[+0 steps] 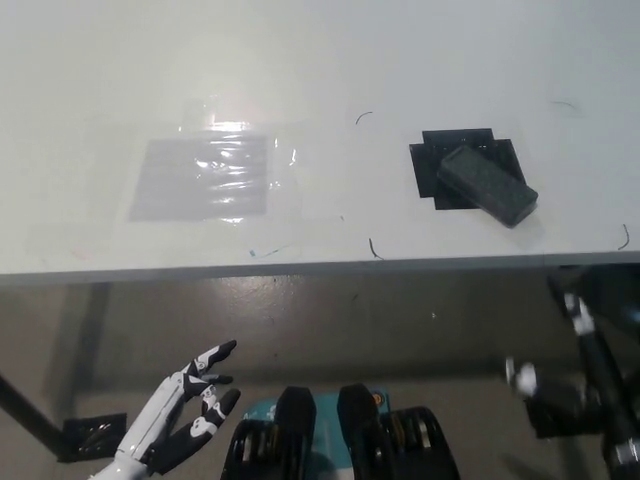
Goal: A whiteboard eraser is kept on the black marked spot on the table infront of the robot and the robot uses its right hand to swipe it back and forth on the table twice to clean it
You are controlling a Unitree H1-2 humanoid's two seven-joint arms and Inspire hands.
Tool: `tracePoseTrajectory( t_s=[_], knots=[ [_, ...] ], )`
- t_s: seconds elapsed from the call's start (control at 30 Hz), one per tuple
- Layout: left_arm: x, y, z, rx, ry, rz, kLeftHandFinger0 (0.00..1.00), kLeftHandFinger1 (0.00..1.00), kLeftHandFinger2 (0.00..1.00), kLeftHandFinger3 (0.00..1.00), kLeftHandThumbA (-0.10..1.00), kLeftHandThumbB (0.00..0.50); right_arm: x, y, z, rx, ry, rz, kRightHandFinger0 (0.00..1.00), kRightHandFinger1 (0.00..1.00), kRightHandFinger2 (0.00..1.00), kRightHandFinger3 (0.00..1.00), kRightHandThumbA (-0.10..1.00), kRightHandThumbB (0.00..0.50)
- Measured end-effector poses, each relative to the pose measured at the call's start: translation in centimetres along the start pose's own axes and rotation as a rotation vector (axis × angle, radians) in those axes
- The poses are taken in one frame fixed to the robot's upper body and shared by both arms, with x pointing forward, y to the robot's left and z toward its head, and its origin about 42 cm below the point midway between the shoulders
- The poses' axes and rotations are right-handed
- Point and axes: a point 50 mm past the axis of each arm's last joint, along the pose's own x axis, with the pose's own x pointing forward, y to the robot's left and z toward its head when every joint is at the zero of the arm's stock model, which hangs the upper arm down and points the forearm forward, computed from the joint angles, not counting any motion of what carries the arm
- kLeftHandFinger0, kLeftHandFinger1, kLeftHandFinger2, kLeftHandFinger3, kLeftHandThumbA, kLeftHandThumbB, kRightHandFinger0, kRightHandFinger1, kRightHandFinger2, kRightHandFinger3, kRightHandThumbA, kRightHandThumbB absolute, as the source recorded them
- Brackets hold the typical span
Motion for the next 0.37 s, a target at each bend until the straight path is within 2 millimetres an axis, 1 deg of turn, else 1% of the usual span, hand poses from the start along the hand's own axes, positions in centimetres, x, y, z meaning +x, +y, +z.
tracePoseTrajectory(
  t_s=[0.03, 0.07, 0.1, 0.13, 0.17, 0.2, 0.23, 0.27, 0.3, 0.33, 0.37],
  knots=[
    [0.0, 0.0, 0.0, -0.001, 0.002, 0.0, 0.85, 1.0, 1.0, 1.0, 0.74, 0.315, -1.2, 0.1, 0.0, 0.002, 0.0, 0.003, 1.0, 1.0, 1.0, 1.0, 0.96, 0.356],
    [-0.1, -0.1, -0.1, -0.002, 0.003, 0.0, 0.85, 1.0, 1.0, 1.0, 0.74, 0.315, -1.7, 0.2, 0.0, 0.003, -0.001, 0.005, 1.0, 1.0, 1.0, 1.0, 0.96, 0.353],
    [-0.1, -0.1, -0.1, -0.003, 0.004, 0.0, 0.85, 1.0, 1.0, 1.0, 0.74, 0.314, -3.1, 0.5, 0.3, 0.009, -0.01, 0.011, 1.0, 1.0, 1.0, 1.0, 1.0, 0.384],
    [-0.2, -0.1, -0.1, -0.003, 0.005, -0.001, 0.85, 1.0, 1.0, 1.0, 0.74, 0.312, -3.9, 0.8, 0.9, 0.015, -0.029, 0.016, 1.0, 1.0, 1.0, 1.0, 1.0, 0.386],
    [-0.2, -0.1, -0.1, -0.004, 0.007, 0.0, 0.85, 1.0, 1.0, 1.0, 0.75, 0.312, -4.7, 1.1, 1.5, 0.023, -0.051, 0.022, 1.0, 1.0, 1.0, 1.0, 1.0, 0.371],
    [-0.2, -0.2, -0.2, -0.004, 0.008, 0.0, 0.85, 1.0, 1.0, 1.0, 0.75, 0.314, -5.0, 1.3, 1.9, 0.027, -0.063, 0.024, 1.0, 1.0, 1.0, 1.0, 1.0, 0.369],
    [-0.4, -0.2, -0.2, -0.005, 0.01, -0.001, 0.85, 1.0, 1.0, 1.0, 0.75, 0.312, -5.7, 1.6, 3.0, 0.041, -0.11, 0.025, 1.0, 1.0, 1.0, 1.0, 1.0, 0.348],
    [-0.4, -0.2, -0.2, -0.005, 0.01, -0.001, 0.85, 1.0, 1.0, 1.0, 0.74, 0.311, -5.7, 1.6, 3.0, 0.041, -0.11, 0.025, 1.0, 1.0, 1.0, 1.0, 1.0, 0.351],
    [-0.6, -0.3, -0.3, -0.006, 0.015, -0.001, 0.85, 1.0, 1.0, 1.0, 0.74, 0.312, -6.3, 2.3, 4.5, 0.067, -0.179, 0.025, 1.0, 1.0, 1.0, 1.0, 1.0, 0.331],
    [-0.6, -0.3, -0.3, -0.007, 0.015, -0.001, 0.85, 1.0, 1.0, 1.0, 0.74, 0.313, -6.3, 2.5, 4.9, 0.074, -0.198, 0.022, 1.0, 1.0, 1.0, 1.0, 1.0, 0.345],
    [-0.6, -0.3, -0.3, -0.007, 0.017, -0.001, 0.85, 1.0, 1.0, 1.0, 0.74, 0.314, -6.3, 2.8, 5.3, 0.087, -0.224, 0.02, 1.0, 1.0, 1.0, 1.0, 1.0, 0.373]
  ],
)
